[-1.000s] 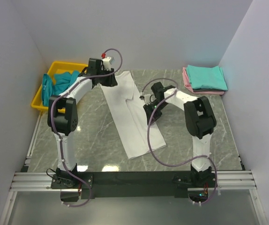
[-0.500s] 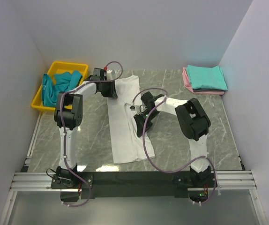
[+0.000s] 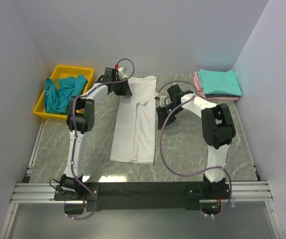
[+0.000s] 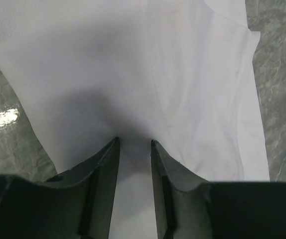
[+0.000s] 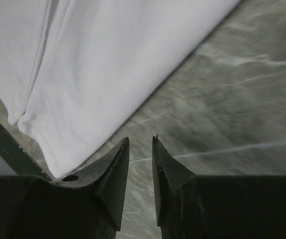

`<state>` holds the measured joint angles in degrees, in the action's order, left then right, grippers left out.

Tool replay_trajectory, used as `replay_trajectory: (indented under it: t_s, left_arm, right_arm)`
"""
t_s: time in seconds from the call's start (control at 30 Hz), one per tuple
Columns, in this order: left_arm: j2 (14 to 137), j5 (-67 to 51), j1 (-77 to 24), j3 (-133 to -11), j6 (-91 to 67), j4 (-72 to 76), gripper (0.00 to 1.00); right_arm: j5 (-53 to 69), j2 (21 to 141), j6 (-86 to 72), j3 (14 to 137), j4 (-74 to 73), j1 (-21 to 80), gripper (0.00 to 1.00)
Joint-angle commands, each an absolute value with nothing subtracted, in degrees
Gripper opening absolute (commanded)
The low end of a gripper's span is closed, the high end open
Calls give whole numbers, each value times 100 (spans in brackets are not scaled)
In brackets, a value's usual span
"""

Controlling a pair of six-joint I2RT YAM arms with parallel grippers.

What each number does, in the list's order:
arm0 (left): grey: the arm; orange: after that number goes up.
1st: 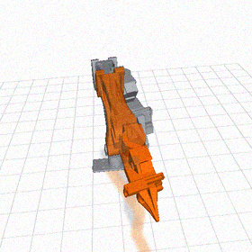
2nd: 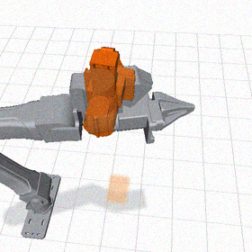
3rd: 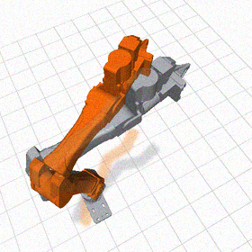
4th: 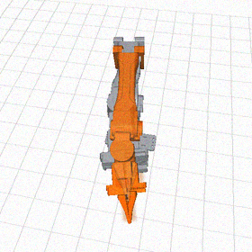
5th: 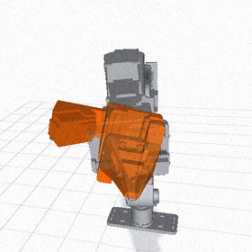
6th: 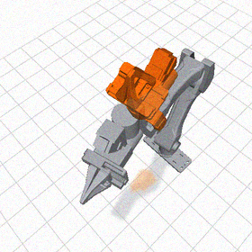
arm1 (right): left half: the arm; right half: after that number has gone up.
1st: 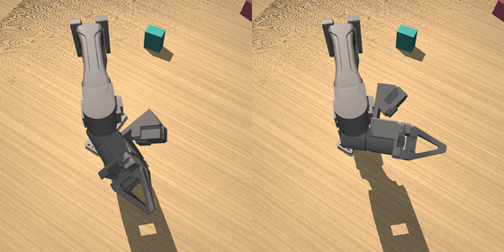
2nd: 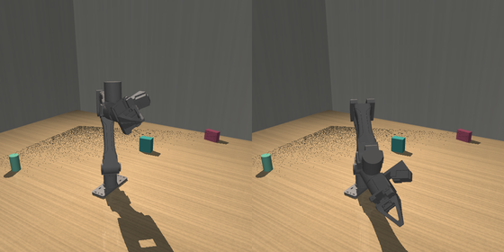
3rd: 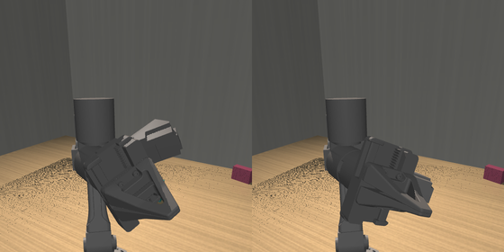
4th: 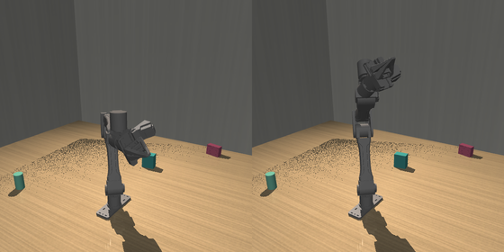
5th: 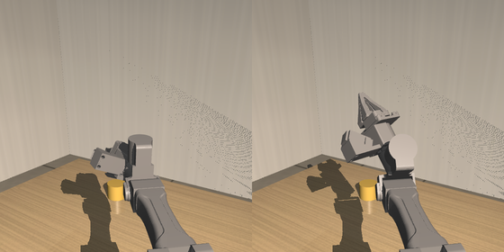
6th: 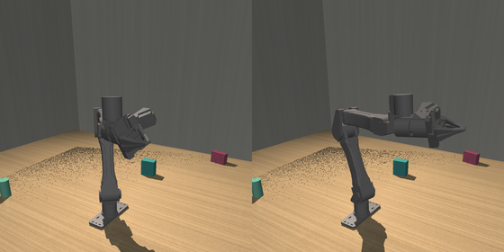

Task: Fold and stack the t-shirts
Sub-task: Fold the tshirt

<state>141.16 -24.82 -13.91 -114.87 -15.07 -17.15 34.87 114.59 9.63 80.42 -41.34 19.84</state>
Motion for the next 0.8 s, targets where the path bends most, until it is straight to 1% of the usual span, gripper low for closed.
replay_trajectory:
  t_s: [0.0,0.13,0.17,0.23,0.27,0.3,0.37,0.5,0.57,0.6,0.7,0.77]
  left_arm:
    - [13984,-2733,-1354,-11601,-1582,-1415,39]
    - [13273,-3225,-1318,-11444,-1310,-1371,43]
    - [12810,-3469,-1301,-11287,-1118,-1284,44]
    - [12246,-3717,-1222,-10594,-932,-1143,46]
    - [11678,-3927,-1187,-10295,-784,-1047,47]
    - [11402,-3981,-1143,-9735,-695,-950,48]
    - [10770,-4034,-1037,-9266,-371,-1010,47]
    - [10135,-3920,-993,-8151,167,-1537,44]
    - [9828,-3946,-1002,-7702,176,-1477,43]
    - [9730,-3929,-1002,-7229,141,-1398,43]
    - [9457,-3946,-1002,-6481,35,-1082,42]
    - [9309,-3929,-1002,-6224,-174,-941,42]
  right_arm:
    - [3120,11312,1177,8507,-4210,1873,33]
    - [3093,10856,1309,8474,-4342,1881,34]
    - [3137,10585,1353,8394,-4324,1898,37]
    - [3033,10328,1432,8096,-4307,2055,40]
    - [2850,10110,1494,7982,-4237,2118,41]
    - [2735,10020,1512,7867,-4193,2214,41]
    - [2593,9941,1486,7647,-4018,2478,41]
    - [2391,10335,1301,7987,-3841,2812,34]
    - [2373,10711,1196,8225,-3788,2926,31]
    - [2347,10853,1143,8470,-3753,2962,31]
    - [2233,11389,1002,8945,-3744,3006,29]
    - [2232,11766,950,9166,-3823,3023,28]
